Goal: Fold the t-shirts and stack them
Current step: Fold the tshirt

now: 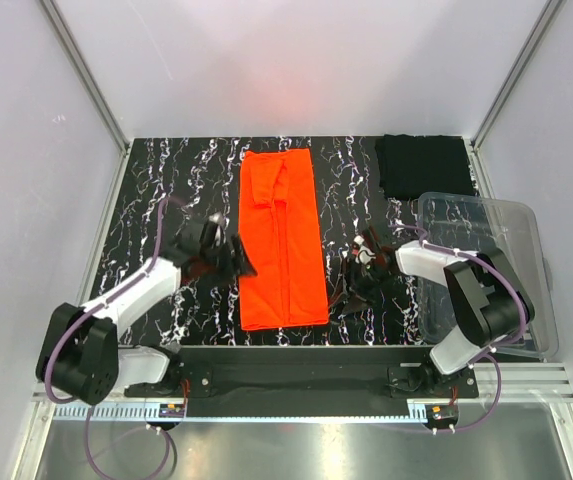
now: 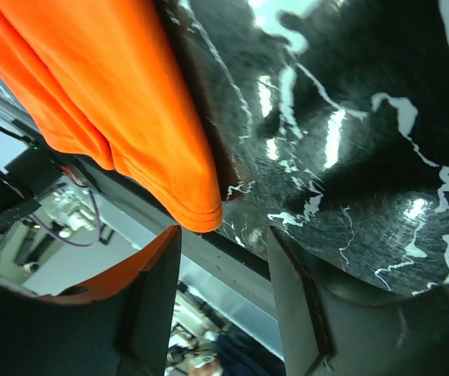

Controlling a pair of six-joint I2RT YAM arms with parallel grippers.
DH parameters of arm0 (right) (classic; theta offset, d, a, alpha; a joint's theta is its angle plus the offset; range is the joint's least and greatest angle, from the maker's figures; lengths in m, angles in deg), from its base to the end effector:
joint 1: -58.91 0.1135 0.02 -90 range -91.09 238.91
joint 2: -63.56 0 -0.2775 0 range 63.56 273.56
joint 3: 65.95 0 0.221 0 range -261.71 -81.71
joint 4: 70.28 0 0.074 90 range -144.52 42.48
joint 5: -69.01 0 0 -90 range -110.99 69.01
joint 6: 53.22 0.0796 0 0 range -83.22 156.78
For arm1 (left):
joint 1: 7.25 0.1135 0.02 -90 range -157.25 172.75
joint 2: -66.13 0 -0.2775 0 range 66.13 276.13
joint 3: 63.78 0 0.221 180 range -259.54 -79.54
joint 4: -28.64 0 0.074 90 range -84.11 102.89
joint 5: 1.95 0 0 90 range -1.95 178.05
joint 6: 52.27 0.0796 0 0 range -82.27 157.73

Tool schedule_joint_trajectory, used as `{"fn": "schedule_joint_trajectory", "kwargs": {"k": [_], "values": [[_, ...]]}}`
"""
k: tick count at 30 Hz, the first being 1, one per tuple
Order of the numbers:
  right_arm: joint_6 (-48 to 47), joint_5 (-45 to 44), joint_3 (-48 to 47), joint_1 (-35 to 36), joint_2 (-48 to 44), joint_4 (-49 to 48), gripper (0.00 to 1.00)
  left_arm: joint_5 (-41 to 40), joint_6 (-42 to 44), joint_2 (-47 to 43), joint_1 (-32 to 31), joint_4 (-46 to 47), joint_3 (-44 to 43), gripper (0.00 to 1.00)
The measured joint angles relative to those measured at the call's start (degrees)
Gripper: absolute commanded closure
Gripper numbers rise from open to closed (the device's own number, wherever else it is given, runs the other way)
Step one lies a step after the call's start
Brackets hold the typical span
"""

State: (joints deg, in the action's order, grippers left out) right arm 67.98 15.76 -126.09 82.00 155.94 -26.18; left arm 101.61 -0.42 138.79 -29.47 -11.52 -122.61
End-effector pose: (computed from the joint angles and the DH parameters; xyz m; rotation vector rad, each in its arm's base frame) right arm 0.2122 0.1422 0.1390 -0.0895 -2.8839 -1.0097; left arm 0.2159 -0.1084 0.2031 -0.2635 2.6161 -0.6994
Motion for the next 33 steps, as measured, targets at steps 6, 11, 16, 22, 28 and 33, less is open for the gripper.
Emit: {"fn": "schedule_joint_trajectory", "kwargs": {"k": [6, 11, 16, 22, 28, 33], "values": [[5.8, 2.8, 5.4, 0.3, -0.4, -6.9, 0.46, 4.0, -11.4, -7.4, 0.0, 0.2, 16.0, 0.27], [10.5, 4.3, 8.3, 3.0, -0.5, -13.4, 0.46, 4.8, -16.2, -10.9, 0.0, 2.0, 18.7, 0.31], [14.8, 4.9, 10.4, 4.3, -1.2, -17.7, 0.45, 4.6, -19.7, -13.1, -0.6, 0.5, 20.5, 0.31], [17.2, 4.9, 11.5, 5.3, -1.3, -20.5, 0.45, 4.2, -22.4, -17.8, -1.4, -2.2, 22.9, 0.35], [19.0, 5.4, 12.7, 5.3, -1.3, -23.3, 0.46, 4.0, -22.9, -15.9, -2.8, -2.2, 22.4, 0.43], [20.3, 5.8, 13.9, 5.3, -1.5, -25.6, 0.48, 4.4, -22.7, -12.8, -3.4, -0.9, 21.8, 0.54]]}}
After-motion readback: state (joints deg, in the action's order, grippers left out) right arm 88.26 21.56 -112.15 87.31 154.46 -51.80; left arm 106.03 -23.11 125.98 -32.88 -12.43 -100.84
